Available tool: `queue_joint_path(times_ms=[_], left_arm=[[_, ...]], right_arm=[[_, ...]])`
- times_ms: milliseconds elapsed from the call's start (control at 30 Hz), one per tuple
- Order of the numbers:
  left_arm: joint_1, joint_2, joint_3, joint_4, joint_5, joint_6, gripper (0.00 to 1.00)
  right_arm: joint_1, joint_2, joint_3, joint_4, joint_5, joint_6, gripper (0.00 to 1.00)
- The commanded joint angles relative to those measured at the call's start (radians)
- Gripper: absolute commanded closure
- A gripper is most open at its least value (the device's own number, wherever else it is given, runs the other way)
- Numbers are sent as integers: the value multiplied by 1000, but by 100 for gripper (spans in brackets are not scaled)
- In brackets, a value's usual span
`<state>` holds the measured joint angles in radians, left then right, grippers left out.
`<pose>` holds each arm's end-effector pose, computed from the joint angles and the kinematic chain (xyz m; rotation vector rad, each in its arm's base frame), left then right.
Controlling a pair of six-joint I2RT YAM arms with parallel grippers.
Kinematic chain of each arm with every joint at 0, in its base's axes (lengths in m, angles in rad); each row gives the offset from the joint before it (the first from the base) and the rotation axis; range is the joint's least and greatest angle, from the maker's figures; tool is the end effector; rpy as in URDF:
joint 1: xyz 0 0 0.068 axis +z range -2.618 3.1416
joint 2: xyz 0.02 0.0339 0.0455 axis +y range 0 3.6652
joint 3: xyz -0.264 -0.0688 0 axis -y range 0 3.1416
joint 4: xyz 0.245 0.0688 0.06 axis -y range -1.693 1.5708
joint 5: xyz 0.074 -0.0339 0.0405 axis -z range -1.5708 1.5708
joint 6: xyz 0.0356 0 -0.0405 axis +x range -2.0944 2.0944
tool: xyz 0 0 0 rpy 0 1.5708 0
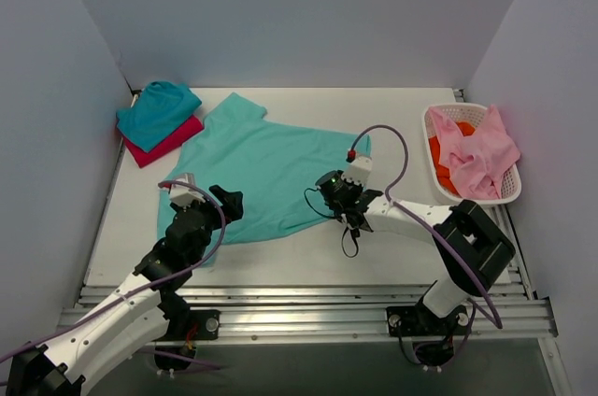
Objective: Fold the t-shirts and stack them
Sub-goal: Flatten the tshirt out
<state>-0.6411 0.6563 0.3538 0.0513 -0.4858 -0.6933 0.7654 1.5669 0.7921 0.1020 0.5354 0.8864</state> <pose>0.1420 -0.0852 0.2327 -0.3905 1.7794 -0.5106 0.2418 0.2071 0.1838 0.4116 2.1185 0.3600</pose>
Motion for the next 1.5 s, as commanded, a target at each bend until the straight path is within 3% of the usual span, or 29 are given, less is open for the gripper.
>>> queue_joint_path(times_ms=[0,467,1467], left_arm=[[6,5,4,10,-13,5,6],[6,6,-6,16,-30,12,5],[6,39,-7,38,-39,18,6]], right_arm=[[-11,31,68,16,23,-53,78],[-43,128,96,44,8,-78,77],[-71,130,65,25,34,-75,69]])
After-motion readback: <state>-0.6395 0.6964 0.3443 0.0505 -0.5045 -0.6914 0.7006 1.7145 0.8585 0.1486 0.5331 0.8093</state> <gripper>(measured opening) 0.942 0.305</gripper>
